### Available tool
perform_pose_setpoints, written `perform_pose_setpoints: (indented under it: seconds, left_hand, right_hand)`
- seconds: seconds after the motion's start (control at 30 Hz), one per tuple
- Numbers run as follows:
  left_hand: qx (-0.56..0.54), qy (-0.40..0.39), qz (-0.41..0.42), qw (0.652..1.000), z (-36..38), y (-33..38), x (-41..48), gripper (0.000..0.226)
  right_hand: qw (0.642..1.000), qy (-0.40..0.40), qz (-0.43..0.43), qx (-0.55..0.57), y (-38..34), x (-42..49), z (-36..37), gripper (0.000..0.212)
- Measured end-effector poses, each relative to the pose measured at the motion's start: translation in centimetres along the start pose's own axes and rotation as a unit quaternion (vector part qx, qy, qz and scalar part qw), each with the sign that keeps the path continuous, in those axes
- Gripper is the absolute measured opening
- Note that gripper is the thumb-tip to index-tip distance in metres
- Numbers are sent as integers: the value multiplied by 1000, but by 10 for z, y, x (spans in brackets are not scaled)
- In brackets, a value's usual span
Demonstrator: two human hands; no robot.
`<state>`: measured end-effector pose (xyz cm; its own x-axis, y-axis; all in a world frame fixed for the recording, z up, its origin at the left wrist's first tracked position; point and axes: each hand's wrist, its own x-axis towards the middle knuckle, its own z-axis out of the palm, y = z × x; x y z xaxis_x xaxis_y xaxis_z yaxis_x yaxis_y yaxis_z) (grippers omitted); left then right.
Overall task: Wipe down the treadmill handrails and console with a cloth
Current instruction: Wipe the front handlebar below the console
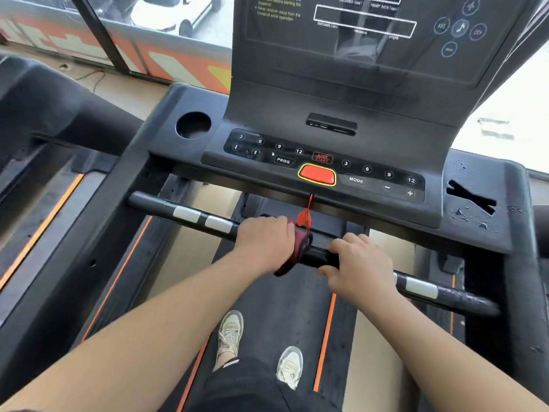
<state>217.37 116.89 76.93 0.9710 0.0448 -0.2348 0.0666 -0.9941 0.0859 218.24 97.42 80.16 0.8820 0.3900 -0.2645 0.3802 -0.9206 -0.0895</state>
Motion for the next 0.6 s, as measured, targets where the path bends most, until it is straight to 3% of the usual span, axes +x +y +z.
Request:
perform_pose_setpoints:
  seconds: [0.07,0.1,0.17,0.27,0.37,0.47,0.6]
  left_hand:
    - [4,-113,-51,992,-4,6,26,39]
    - [6,-110,-56,992,-3,10,27,39]
    - [5,-25,-46,999,4,16,6,32]
    - [-85,156,17,984,34,8,-48,27]
    - [-120,206,70,969,49,-7,-62,35]
    - [-96,122,5,988,22,-1,-31,30]
    - [-54,-80,-80,992,-13,5,14,37]
  right_hand:
    - [1000,-2,4,4,-1,-1,0,37]
    - [1000,-3,5,5,-1,-1,0,37]
    - [1000,-2,5,3,-1,-1,-1,37]
    - [1000,-3,5,-2,-1,0,0,37]
    - [1000,0,8,-2,0,0,1,38]
    - [1000,2,9,-11,-1,2,3,37]
    - [1000,-6,13,-19,-4,2,2,35]
